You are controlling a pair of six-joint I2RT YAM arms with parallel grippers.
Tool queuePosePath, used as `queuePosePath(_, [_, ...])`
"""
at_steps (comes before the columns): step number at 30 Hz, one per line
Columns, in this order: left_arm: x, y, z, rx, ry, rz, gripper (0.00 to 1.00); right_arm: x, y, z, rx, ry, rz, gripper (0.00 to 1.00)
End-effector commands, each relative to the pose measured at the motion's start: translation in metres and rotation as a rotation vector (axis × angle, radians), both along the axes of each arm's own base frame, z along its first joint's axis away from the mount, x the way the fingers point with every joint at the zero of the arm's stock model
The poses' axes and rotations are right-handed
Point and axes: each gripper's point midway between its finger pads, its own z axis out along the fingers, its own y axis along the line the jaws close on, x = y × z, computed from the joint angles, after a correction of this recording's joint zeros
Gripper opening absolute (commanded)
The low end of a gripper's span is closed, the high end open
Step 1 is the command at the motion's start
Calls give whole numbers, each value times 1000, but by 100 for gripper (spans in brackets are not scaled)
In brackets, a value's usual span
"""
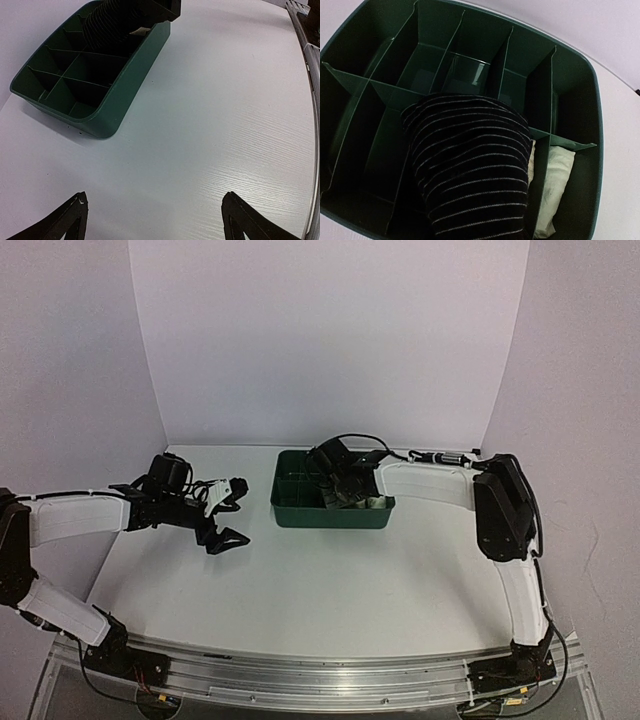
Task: Roll the underwear
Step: Place the underwear in the storage box.
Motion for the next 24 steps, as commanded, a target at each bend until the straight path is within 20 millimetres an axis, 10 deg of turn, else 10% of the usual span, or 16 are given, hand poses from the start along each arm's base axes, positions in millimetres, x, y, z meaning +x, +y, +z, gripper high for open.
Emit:
queuePosePath(1, [3,0,12,-28,-40,16,92,9,8,6,70,5,-27,0])
queuePosePath(11, [5,0,11,-26,-48,18,92,19,16,-33,60,83,-43,0])
queuePosePath(24, [4,2,6,-20,-49,27,93,19,-26,-72,166,145,-339,0])
